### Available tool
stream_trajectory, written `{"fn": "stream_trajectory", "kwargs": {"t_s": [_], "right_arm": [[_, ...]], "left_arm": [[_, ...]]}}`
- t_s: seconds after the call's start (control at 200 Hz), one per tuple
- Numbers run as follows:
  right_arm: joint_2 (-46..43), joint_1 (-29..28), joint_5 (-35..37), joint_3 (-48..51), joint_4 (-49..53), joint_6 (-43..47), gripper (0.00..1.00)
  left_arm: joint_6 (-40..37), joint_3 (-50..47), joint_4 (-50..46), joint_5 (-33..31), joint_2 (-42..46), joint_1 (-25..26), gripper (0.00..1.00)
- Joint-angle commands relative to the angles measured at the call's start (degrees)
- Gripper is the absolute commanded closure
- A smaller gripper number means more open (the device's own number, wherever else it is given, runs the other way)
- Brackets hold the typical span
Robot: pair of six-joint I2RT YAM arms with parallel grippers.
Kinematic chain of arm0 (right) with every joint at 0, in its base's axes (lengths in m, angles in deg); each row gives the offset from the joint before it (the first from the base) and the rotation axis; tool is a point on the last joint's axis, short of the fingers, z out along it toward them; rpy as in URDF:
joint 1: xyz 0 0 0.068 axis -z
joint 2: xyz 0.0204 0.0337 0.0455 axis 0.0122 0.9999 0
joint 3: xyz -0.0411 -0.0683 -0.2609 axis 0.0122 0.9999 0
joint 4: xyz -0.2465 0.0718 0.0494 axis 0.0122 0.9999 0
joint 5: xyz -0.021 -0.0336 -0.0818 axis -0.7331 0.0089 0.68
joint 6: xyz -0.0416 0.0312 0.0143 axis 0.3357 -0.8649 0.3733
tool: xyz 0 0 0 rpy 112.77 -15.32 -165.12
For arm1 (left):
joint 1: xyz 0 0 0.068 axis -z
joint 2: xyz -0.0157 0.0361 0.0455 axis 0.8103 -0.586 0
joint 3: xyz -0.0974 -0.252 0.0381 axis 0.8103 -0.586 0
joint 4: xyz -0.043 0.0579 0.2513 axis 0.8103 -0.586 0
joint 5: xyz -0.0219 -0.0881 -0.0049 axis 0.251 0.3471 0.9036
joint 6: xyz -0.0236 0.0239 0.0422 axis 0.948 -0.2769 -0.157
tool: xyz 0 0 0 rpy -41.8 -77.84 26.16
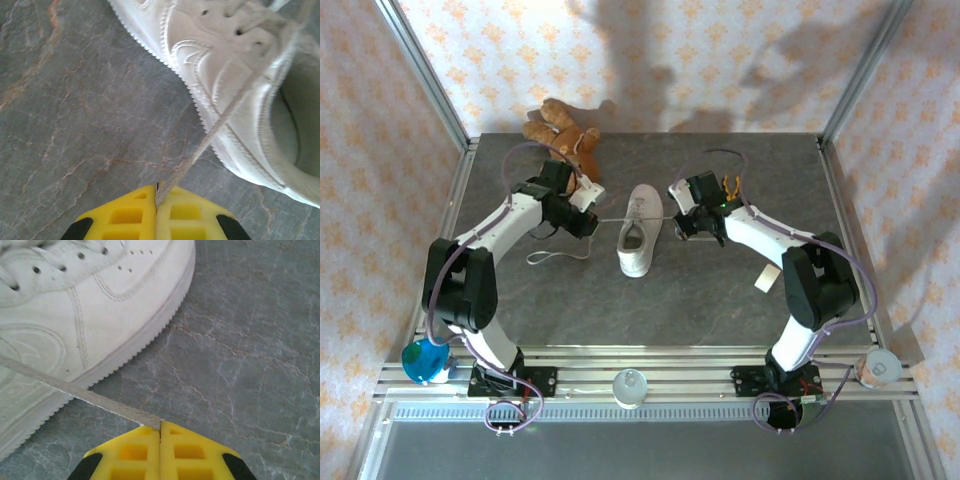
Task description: Tie the shoes
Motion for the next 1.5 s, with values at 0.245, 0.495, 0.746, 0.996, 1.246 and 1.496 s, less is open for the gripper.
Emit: {"fn": "stream_trajectory", "kwargs": {"t_s": [0.245, 0.495, 0.746, 0.996, 1.246, 1.496], "right_arm": [[-1.4, 4.4, 3.7, 0.8, 6.3, -4.4, 1.0], [-2.1, 6.3, -7.7, 0.3, 6.3, -4.9, 1.0], [-6.1, 1.5, -13.8, 0.9, 1.9, -4.9, 0.63], [-7.6, -4.2, -15.7, 2.3, -8.5, -6.5, 0.5], [-2.5, -4.3, -19.6, -2.8, -10.1, -6.2, 0.46], [1.3, -4.3, -22.6, -4.3, -13.0, -5.4, 0.45]], "left_arm": [[1.6, 0.4, -4.2, -4.0, -2.4, -3.9, 1.0], [4.2, -2.3, -3.8, -1.1, 1.9, -3.0, 1.0], [6.4, 0.6, -3.8, -0.8, 3.5, 1.6, 1.0], [10.1, 3.5, 2.1, 4.7, 5.4, 3.9, 1.0], [11.3, 8.5, 9.1, 11.0, 2.2, 6.6, 1.0], [11.6, 14.3, 10.3, 16.8, -2.7, 7.6, 1.0]]}}
